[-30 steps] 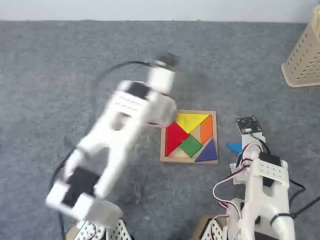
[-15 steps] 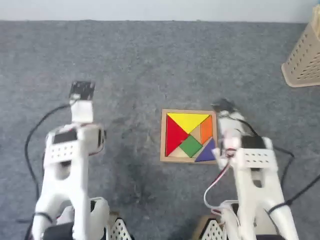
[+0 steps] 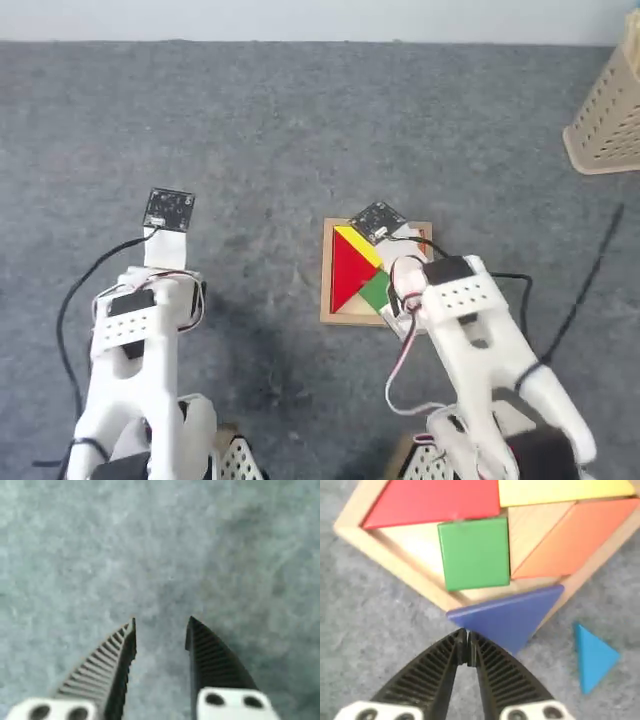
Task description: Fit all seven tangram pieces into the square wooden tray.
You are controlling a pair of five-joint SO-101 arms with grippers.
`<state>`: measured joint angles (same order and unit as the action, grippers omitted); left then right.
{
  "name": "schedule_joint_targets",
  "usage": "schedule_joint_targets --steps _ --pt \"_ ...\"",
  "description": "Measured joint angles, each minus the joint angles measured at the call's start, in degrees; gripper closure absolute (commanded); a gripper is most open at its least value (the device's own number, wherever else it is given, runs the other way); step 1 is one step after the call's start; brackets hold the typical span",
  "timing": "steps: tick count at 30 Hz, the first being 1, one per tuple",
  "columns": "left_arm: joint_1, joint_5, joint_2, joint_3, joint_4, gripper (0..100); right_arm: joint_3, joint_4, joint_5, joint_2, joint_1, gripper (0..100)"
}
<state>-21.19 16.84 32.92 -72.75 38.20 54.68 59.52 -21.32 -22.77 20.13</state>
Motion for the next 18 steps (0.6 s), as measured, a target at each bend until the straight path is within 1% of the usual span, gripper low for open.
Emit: schedule_joint_targets --steps 5,15,18 --pt "0.0 0.0 0.0 -0.18 0.0 85 -0.18 -5.8 0.0 5.19 0.09 99.1" --pt "0.0 0.0 0.0 -0.35 0.0 85 -1.41 -6.07 0.0 7.12 0.09 99.1" --pt "0.0 0.0 0.0 -0.35 0.0 85 -1.32 -5.01 0.0 4.75 0.0 99.1"
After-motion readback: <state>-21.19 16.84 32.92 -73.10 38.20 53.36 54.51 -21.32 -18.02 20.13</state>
